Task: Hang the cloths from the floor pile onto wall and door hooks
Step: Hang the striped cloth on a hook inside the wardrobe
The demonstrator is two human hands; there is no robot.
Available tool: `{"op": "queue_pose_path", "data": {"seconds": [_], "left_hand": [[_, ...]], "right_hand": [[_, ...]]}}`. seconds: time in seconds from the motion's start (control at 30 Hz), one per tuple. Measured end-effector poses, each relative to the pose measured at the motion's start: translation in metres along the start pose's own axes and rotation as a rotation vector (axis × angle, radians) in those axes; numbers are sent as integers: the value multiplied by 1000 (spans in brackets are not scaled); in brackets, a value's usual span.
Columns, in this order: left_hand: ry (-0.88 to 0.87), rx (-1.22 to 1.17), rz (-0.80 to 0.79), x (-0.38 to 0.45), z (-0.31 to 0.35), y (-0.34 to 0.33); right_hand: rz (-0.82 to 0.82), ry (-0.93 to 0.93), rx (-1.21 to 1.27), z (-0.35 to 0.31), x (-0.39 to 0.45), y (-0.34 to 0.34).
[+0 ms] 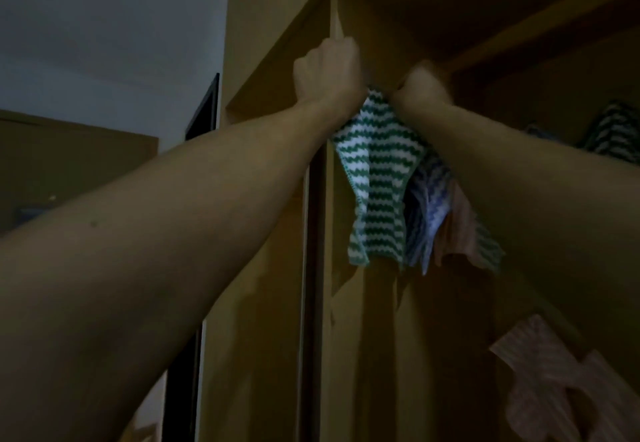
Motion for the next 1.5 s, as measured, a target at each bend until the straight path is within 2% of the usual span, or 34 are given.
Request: {"op": "queue_pose_path", "data": {"seconds": [0.17,0.3,0.43,0.7,0.9,1.1,1.23,1.5], "left_hand": [[-52,51,-12,-9,-3,-8],[-6,-28,-51,-27,-7,-9],[-3,-84,-100,-56,-13,1],[-16,-185,-280,-133,-32,20],[-64,-294,-471,-171,-51,29],[-138,-240,-706,-198,-56,32],[-160,-252,-784,-224,-53,45],[-197,-270,-861,-295,-39,94]], "right_hand": [[-13,37,-91,4,-12,-15],[91,55,-30,10,-30,-13],[179,43,-94,7,-62,-11],[139,-42,-198,2,-135,-6],[69,-74,-198,-5,-179,-4],[-56,-98,-290,-10,-218,0],[-178,-79,-386,-11,-253,8],[-276,-89,-479,-12,-338,48]]}}
Point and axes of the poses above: each hand's wrist, its own x-axis towards the middle knuckle, its own y-axis out of the back of the hand, z = x × y, the point moved 3 cm from there along x, towards the middle knuckle, and after that the axes turned 11 degrees about x, right-handed, at the moved point
